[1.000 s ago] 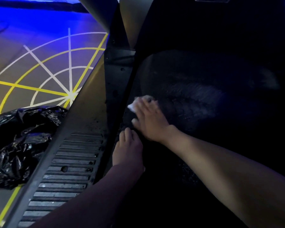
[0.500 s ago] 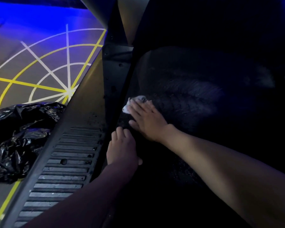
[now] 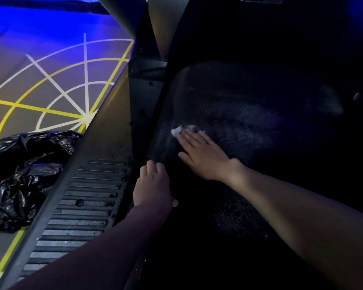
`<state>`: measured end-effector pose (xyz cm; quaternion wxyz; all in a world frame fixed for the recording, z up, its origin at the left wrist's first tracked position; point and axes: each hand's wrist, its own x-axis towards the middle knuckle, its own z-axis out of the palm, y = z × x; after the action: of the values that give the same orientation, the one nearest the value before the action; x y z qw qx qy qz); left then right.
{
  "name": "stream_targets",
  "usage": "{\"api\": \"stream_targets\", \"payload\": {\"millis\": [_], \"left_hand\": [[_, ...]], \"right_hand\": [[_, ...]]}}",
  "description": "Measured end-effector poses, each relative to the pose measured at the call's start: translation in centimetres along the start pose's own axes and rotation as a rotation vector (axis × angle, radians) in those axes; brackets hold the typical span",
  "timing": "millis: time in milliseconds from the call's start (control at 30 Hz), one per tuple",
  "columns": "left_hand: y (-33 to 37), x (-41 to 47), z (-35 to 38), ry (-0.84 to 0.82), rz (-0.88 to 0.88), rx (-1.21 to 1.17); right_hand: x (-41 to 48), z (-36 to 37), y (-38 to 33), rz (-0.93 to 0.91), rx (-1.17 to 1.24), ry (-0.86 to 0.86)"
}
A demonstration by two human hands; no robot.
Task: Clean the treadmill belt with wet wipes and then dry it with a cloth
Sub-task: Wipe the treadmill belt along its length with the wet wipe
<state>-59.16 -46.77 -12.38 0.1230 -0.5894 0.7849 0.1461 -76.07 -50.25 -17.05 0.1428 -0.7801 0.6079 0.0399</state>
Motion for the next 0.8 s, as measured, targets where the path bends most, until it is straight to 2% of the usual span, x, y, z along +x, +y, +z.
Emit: {"api": "stream_targets", "payload": {"millis": [33,67,167,200,300,333,433,467,500,600,633,733,800], "left_hand": [[0.0,0.0,0.0,-0.004,-0.001,0.002],[0.0,0.1,0.0,-0.007,-0.002,0.003],[0.1,0.1,-0.2,-0.007,-0.004,0.017],[0.2,0.1,-0.2,-0.009,-0.002,0.026],[0.3,0.2,-0.2,-0.028,0.005,0.048],[0.3,0.2,-0.2,-0.036,0.007,0.049],[0.3,0.4,-0.3,-0.044,0.012,0.064],[0.4,0.4,-0.3,-0.046,0.011,0.066],[0.4,0.4,-0.3,-0.048,0.013,0.073],[0.5,0.3,-0.4,-0.063,0.020,0.107],[0.5,0.4,-0.4,-0.064,0.020,0.118],[0.5,0.7,-0.6,-0.078,0.061,0.153],[0.3,0.9,-0.6,-0.115,0.121,0.159]], "right_hand": [[-0.2,0.2,-0.3,0.039,0.006,0.000],[-0.6,0.6,-0.9,0.000,0.006,0.001],[-2.2,1.4,-1.2,-0.226,-0.070,-0.010],[-2.1,1.1,-0.4,-0.206,-0.085,-0.012],[-1.7,0.6,0.4,0.083,-0.047,0.009],[-2.0,0.9,-0.2,0.085,-0.029,0.027],[-4.0,2.3,-1.5,-0.216,-0.079,-0.013],[-4.2,2.0,-0.8,-0.255,-0.093,-0.017],[-3.9,1.6,0.3,-0.211,-0.099,-0.004],[-3.4,0.7,1.6,0.122,-0.015,0.017],[-3.7,0.9,1.1,0.114,-0.001,0.019],[-5.8,1.6,0.0,-0.136,-0.001,-0.051],[-5.8,1.2,2.0,-0.127,0.020,-0.040]]}}
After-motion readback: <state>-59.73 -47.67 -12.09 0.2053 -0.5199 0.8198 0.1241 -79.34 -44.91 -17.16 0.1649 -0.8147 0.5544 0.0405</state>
